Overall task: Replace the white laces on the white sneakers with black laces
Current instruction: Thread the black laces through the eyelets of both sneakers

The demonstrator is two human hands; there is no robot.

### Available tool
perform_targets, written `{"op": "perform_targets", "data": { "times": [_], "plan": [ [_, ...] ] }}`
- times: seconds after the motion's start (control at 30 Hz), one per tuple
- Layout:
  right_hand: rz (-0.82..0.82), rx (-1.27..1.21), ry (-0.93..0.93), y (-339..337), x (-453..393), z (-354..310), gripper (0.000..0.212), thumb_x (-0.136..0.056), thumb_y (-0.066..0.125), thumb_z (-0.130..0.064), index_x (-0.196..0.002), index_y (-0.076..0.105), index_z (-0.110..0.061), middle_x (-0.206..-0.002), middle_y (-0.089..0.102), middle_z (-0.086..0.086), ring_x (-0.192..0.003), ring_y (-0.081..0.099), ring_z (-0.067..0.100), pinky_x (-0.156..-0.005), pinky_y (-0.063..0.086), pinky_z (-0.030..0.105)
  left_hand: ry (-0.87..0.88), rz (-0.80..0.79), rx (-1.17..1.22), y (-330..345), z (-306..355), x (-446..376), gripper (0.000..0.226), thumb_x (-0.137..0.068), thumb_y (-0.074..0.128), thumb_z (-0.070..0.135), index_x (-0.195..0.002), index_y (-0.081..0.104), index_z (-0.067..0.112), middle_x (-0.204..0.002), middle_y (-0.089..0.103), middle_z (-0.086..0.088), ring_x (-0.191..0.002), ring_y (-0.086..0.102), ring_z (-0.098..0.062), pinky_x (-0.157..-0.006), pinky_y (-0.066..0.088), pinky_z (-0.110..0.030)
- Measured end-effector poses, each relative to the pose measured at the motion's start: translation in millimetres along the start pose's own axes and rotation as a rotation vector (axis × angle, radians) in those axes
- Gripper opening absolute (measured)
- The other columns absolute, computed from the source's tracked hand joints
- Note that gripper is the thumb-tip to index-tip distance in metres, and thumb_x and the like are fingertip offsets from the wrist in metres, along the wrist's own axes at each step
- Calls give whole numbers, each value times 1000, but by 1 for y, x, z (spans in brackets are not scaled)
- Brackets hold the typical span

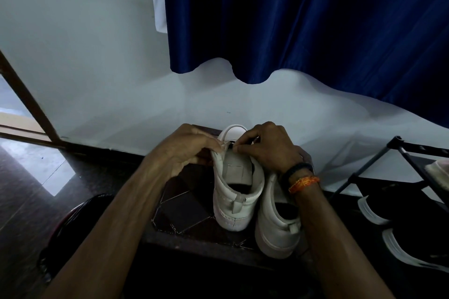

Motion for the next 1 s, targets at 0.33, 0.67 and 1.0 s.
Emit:
{"op": "perform_targets", "data": {
  "times": [0.33,0.67,1.0],
  "plan": [
    [-34,15,-80,4,1,-6,4,-81,80,-27,-83,83,-26,-81,75,-14,-72,59,-7,-68,36,2,-22,-19,44,3,-1,0,13,-82,70,-8,-94,74,-6,-91,74,-20,-77,72,-22,-60,59,-27],
    [20,50,-55,5,2,-8,9,-81,76,-31,-80,82,-25,-81,77,-8,-81,67,11,-81,52,32,2,-17,-6,4,1,2,17,-81,75,-1,-97,75,-6,-97,76,-20,-75,73,-17,-59,57,-23],
    [21,44,-83,2,5,-12,6,-82,79,-29,-83,83,-26,-84,78,-10,-81,68,8,-81,50,26,31,-42,-16,4,3,3,15,-83,75,3,-97,76,-4,-97,76,-20,-76,73,-17,-60,57,-23]
  ]
}}
Point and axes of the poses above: each hand's wrist, its own x-axis away from the middle knuckle, its own y-axis out of the palm, z = x × y, the point moved 6 cm from there along -x, towards the middle knuckle
